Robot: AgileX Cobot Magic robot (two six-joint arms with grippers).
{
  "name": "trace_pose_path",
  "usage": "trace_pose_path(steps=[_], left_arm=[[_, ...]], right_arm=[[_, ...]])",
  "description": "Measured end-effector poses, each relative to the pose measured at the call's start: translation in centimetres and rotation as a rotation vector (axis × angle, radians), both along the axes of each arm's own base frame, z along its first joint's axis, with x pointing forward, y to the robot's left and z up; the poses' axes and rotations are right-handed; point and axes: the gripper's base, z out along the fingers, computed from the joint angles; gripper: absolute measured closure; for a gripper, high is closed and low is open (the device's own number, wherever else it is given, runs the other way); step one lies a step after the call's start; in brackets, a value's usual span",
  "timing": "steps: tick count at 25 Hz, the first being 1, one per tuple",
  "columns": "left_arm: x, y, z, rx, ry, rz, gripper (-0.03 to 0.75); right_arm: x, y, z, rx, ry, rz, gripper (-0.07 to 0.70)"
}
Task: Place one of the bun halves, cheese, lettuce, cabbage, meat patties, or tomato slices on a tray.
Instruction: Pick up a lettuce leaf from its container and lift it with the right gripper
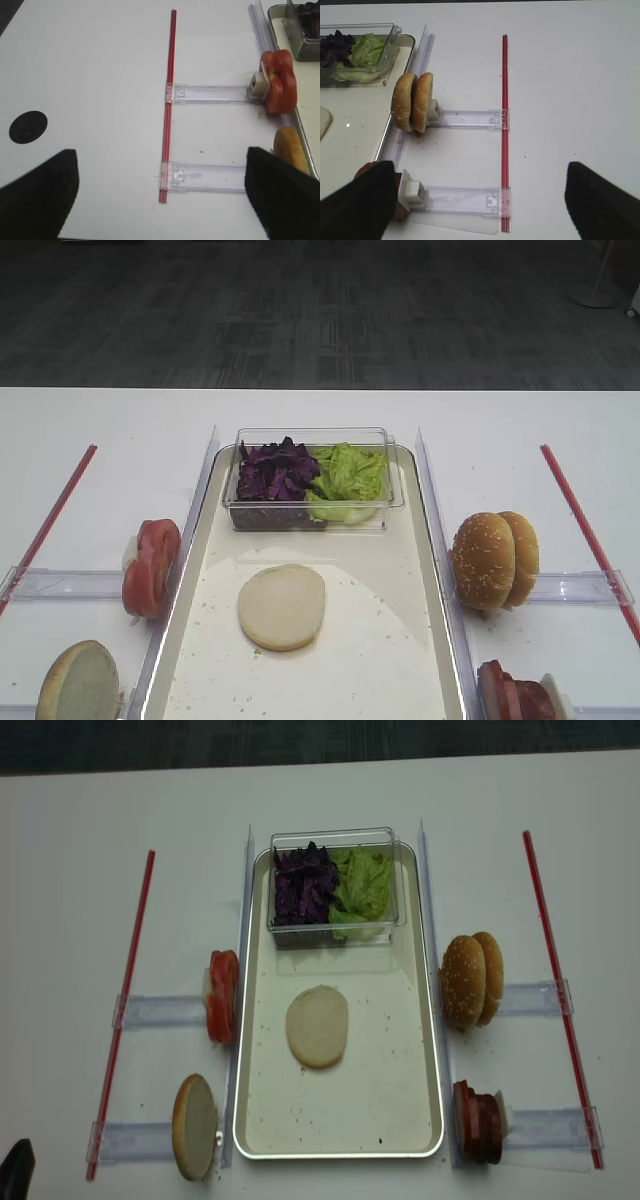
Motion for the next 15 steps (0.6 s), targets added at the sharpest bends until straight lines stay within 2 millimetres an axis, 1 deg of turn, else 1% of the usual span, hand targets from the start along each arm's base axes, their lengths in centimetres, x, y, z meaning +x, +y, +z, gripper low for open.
trace_pose_path(steps=[9, 12, 15], left_arm=[[0.0, 0.0, 0.0, 0.0, 0.0, 0.0, 0.097], [0.0, 0.0, 0.0, 0.0, 0.0, 0.0, 0.097], [0.0, 0.0, 0.0, 0.0, 0.0, 0.0, 0.097]], right_arm=[[0.2, 0.0, 0.0, 0.0, 0.016, 0.0, -0.057], [1.1, 0.0, 0.0, -0.001, 0.071, 0.0, -0.057], [2.4, 0.0, 0.0, -0.002, 0.159, -0.001, -0.057]])
